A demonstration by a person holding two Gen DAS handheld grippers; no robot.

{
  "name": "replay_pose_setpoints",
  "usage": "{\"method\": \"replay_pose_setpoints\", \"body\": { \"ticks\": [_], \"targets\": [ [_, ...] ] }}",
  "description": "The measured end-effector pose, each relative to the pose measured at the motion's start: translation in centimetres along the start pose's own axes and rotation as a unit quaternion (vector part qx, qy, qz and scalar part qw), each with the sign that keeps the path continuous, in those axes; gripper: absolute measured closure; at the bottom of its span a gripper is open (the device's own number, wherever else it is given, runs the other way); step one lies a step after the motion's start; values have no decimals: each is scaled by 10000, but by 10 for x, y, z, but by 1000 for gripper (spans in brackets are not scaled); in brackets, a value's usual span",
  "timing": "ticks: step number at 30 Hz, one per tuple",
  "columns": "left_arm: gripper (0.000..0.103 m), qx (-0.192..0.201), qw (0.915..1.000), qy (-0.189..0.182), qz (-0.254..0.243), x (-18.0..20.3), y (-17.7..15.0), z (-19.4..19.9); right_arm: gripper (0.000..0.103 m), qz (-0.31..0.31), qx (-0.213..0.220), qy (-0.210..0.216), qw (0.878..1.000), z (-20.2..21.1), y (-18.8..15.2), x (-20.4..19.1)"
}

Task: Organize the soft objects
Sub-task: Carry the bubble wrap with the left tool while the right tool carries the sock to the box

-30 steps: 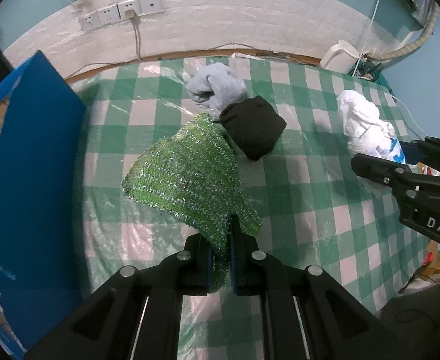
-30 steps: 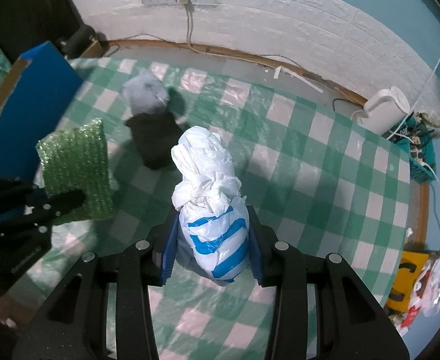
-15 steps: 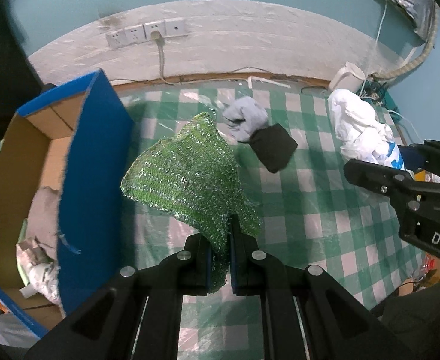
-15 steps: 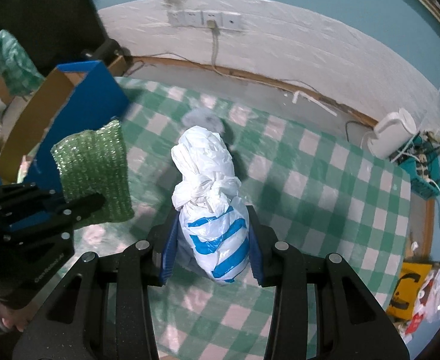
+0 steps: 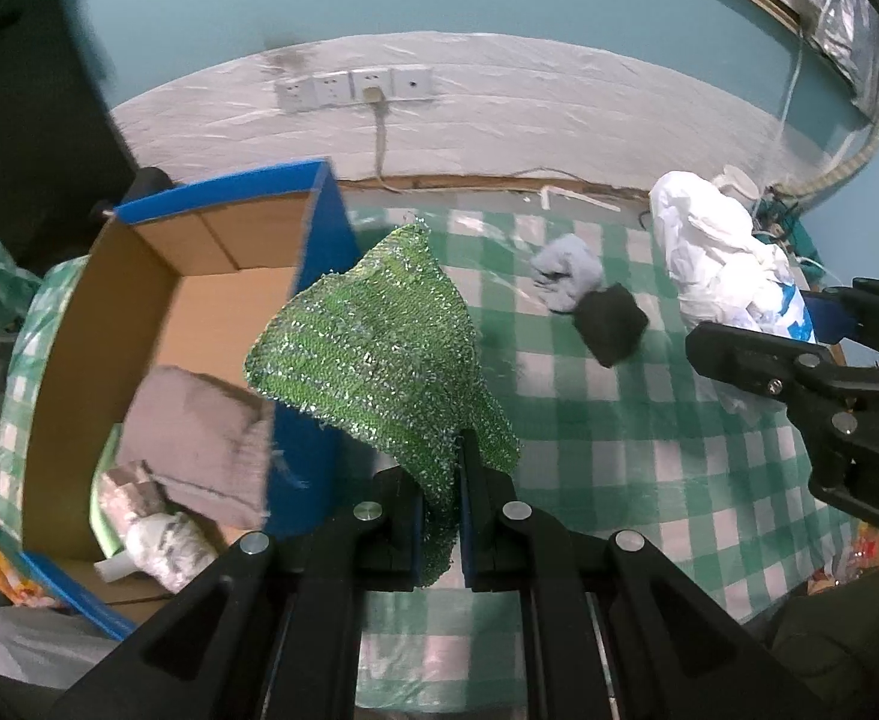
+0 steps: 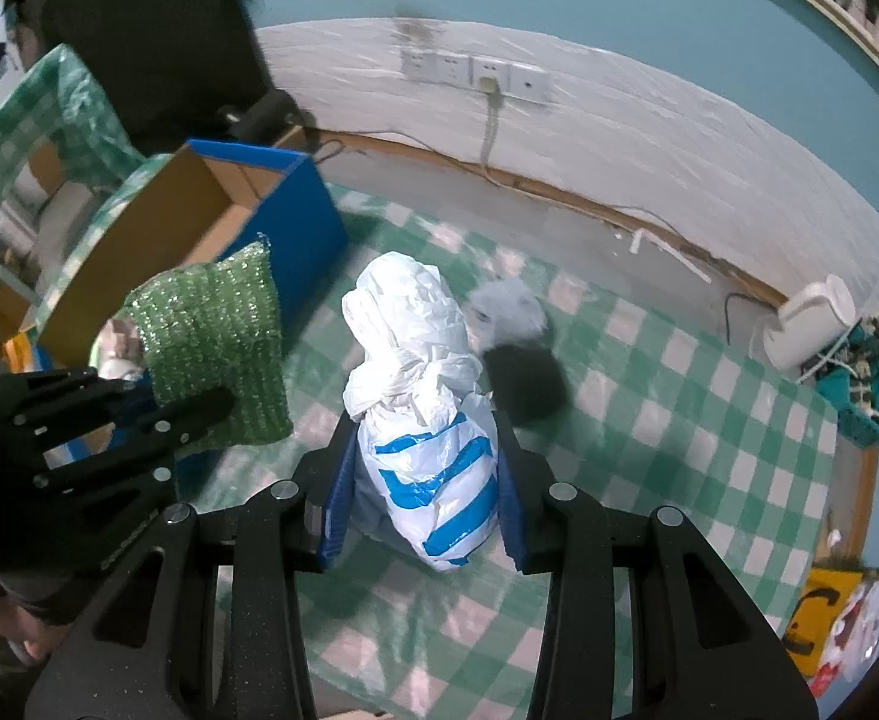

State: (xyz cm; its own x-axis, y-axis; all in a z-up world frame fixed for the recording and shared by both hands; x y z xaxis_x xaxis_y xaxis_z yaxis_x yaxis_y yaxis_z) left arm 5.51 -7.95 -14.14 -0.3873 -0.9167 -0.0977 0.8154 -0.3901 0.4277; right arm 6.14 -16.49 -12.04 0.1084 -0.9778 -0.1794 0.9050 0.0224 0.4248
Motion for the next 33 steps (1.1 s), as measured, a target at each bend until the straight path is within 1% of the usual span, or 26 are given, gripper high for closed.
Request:
{"method": "replay_pose_setpoints", "body": {
  "ticks": [11, 23, 33],
  "targets": [
    [94, 61, 9989, 265, 389, -55, -18, 16, 63, 356, 15, 291, 9989, -3, 11, -56],
    [94, 52, 9958, 398, 821, -106, -40, 24, 63, 720, -123, 544, 9958, -20, 18, -117],
    [94, 10, 9928, 499, 1092, -139, -57, 25, 63, 996, -325, 691, 9921, -41, 17, -164]
  ]
}}
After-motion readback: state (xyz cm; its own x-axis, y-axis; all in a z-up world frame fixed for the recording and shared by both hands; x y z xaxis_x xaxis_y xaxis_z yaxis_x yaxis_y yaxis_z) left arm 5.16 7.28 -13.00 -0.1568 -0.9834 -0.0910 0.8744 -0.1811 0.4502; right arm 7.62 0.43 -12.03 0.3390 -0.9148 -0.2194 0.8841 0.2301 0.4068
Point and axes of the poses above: each gripper's, at about its wrist camera, not at the fingertips, and z roughly against the way its jaws point, x to its right, y to its top, the point moved 6 cm from there along -z, roughly the way its jaws point, and after that the axes turned 14 degrees about -z, right-handed, at the moved point
